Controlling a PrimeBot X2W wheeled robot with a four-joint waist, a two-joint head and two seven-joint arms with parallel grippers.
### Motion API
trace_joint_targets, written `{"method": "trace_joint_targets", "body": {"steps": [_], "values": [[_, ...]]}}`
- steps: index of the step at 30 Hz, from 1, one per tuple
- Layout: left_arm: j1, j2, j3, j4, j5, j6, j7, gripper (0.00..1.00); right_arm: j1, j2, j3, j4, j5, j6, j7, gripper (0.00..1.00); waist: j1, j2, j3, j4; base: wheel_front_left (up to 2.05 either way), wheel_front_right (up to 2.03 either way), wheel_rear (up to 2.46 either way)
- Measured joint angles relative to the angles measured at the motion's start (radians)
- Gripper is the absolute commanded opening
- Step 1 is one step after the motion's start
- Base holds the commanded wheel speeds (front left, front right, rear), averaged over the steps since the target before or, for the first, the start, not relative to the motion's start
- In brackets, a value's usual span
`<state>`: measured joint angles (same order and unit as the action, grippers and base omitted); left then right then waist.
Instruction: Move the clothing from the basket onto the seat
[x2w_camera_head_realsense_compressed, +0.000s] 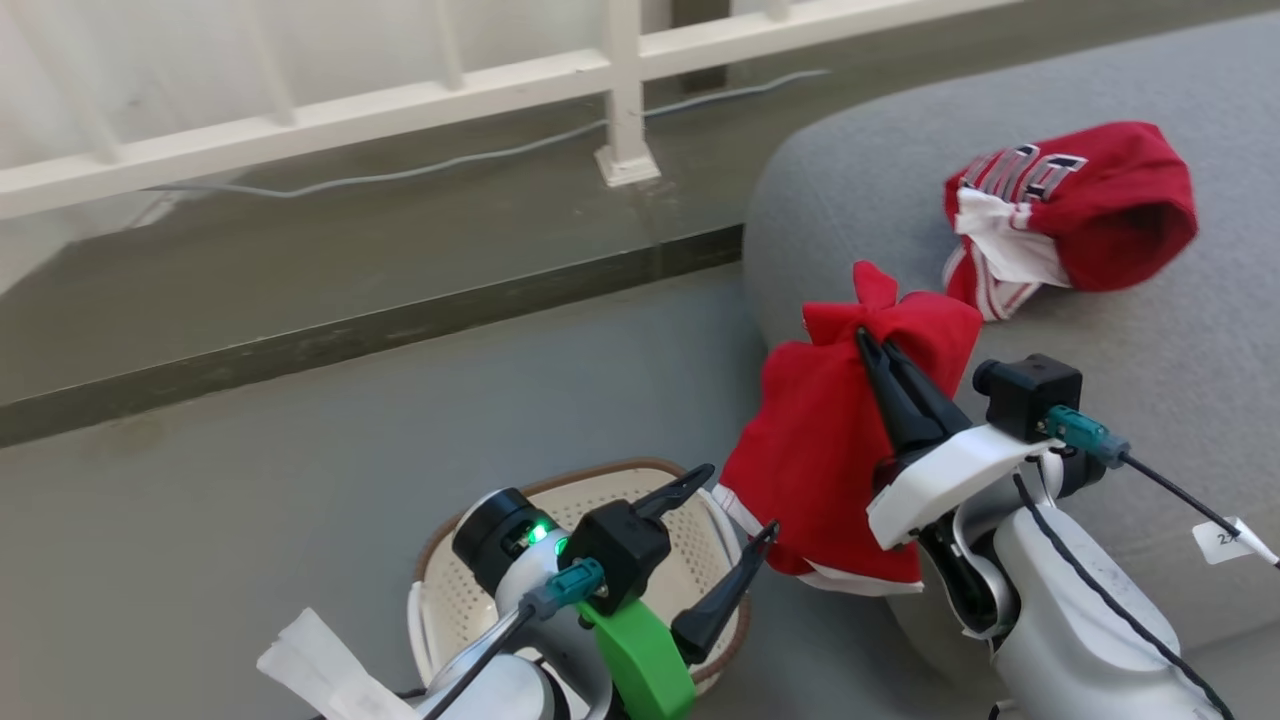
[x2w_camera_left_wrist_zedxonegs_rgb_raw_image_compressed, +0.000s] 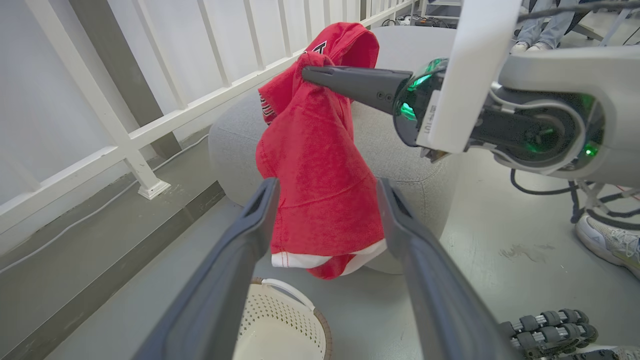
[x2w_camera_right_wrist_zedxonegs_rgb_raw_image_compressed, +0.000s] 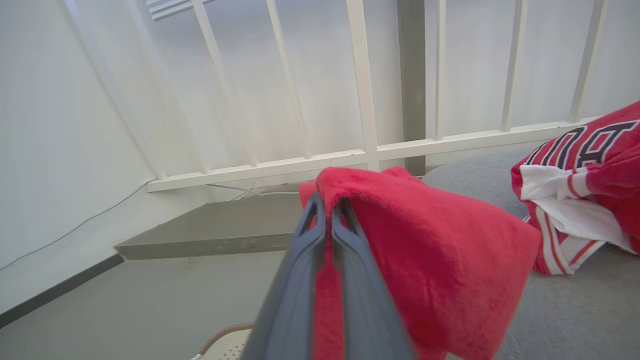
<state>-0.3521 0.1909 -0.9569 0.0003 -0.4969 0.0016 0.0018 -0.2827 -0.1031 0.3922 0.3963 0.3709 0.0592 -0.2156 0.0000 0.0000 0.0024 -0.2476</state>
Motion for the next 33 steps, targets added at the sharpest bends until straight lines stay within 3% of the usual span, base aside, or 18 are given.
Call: {"method": "trace_joint_targets", "body": {"steps": [6,16,23,33], "values": [[0.000,0.022,0.008,-0.014,0.030,0.029,0.008,1.00,-0.030,-0.014,-0.045,-0.006,0.009,-0.009,-0.006,0.00,0.0000,0.0000,0.038,-0.075,0.00,0.00,0.00],[-0.003,0.053,0.019,-0.026,0.048,0.042,0.034,1.00,-0.230,-0.110,-0.192,-0.035,0.023,-0.035,-0.023,0.00,0.0000,0.0000,0.140,-0.156,0.00,0.00,0.00],[-0.024,0.060,0.018,-0.036,0.071,0.041,0.039,1.00,-0.395,-0.189,-0.261,-0.030,0.026,-0.044,-0.023,0.00,0.0000,0.0000,0.192,-0.159,0.00,0.00,0.00],[-0.040,0.054,-0.008,-0.051,0.072,0.025,0.051,1.00,-0.618,-0.316,-0.350,0.030,0.025,-0.061,-0.018,0.00,0.0000,0.0000,0.236,-0.110,0.00,0.00,0.00]]}}
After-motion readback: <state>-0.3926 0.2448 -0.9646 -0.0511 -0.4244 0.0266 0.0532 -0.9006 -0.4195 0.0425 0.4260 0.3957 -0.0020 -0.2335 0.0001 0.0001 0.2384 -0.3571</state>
